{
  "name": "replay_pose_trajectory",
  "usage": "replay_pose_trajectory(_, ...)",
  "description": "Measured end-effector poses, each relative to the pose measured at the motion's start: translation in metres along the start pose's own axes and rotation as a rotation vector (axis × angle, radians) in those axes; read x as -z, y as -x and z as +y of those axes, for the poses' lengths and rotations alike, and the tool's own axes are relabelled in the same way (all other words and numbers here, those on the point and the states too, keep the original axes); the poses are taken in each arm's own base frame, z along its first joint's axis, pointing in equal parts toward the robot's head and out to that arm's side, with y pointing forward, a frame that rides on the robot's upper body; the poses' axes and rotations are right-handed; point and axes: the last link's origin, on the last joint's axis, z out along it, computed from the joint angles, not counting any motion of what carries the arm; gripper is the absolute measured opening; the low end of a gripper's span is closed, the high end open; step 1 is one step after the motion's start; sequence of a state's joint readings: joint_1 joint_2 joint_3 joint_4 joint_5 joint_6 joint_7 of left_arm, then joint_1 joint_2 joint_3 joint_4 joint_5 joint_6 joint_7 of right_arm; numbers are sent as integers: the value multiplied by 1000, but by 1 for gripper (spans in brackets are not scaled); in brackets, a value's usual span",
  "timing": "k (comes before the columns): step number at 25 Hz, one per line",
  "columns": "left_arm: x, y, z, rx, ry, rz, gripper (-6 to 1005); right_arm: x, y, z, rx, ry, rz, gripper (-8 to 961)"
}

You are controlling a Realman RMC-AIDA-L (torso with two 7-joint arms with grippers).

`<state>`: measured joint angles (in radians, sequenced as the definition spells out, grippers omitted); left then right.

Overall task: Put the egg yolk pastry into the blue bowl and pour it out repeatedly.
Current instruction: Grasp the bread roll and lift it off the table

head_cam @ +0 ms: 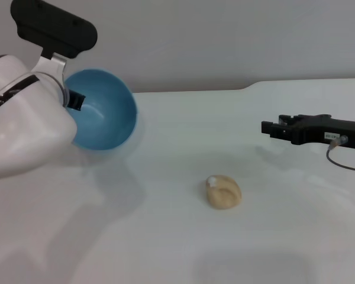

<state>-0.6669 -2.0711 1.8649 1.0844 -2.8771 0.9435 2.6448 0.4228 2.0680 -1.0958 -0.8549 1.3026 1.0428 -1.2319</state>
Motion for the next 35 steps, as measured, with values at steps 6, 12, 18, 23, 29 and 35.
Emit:
replay_pose_trajectory(6,-2,-1,1,49,61,97,15,-6,5,3,35,0,18,434)
replay_pose_trajectory(12,-4,-4,-4,170,120,200,16,-7,5,4,44,-1,22,429)
replay_pose_trajectory(18,-6,-1,-9,201,90,147,15,-9,7,6,67,7,30,424)
replay_pose_trajectory(23,-6,7,-13,195,45,67,15,-20,14,13,142,9,70,420)
replay_pose_trajectory(29,-7,13,-13,204,53,72,15,-31,17,21,187,18,97,415)
replay_pose_trajectory(35,-8,14,-13,209,59,79,14,-42,15,32,210,44,140,410)
